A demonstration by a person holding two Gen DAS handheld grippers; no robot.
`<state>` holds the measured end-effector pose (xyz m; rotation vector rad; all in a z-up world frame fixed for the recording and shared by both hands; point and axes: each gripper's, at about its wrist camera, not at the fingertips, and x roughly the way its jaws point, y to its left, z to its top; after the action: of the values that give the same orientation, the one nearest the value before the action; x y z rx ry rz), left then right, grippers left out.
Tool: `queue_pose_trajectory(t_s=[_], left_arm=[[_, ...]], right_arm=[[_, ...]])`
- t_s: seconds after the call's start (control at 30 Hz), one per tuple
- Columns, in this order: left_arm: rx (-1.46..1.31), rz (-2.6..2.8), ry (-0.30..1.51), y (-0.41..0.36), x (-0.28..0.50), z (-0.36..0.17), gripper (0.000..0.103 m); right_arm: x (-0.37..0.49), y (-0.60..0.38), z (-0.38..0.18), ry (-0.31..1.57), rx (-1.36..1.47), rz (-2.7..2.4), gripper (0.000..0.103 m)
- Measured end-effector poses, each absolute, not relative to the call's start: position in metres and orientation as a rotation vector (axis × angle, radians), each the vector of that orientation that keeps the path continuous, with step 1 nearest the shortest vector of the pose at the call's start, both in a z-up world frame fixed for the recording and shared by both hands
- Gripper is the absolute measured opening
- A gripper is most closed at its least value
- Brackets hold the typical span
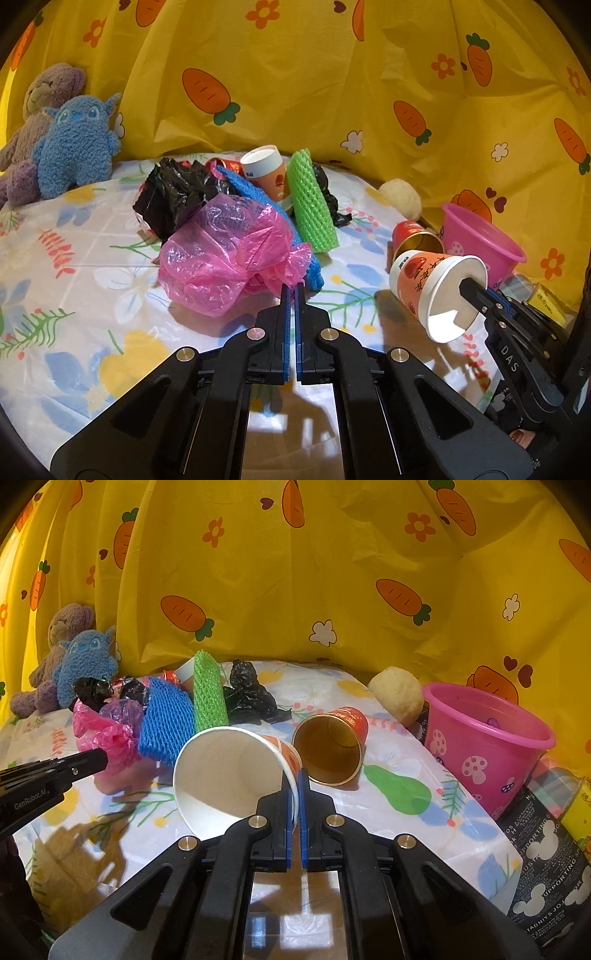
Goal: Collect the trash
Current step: 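Grasp the paper cup rim with the right tool while the left tool grasps the pink bag, then carry the pink bag and paper cup in both tools over the pink bucket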
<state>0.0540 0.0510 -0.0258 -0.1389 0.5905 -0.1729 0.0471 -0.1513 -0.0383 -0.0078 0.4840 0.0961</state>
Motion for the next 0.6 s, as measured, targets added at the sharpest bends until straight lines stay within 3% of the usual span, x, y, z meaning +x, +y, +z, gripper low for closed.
queue_pose_trajectory(t_s=[0.6], left_arm=[[-0.074, -0.273, 0.418, 0.022, 0.003, 0.032, 0.001]], right_arm=[[0.018, -0.170, -0.011, 0.385, 0.023, 0.093, 0.004]])
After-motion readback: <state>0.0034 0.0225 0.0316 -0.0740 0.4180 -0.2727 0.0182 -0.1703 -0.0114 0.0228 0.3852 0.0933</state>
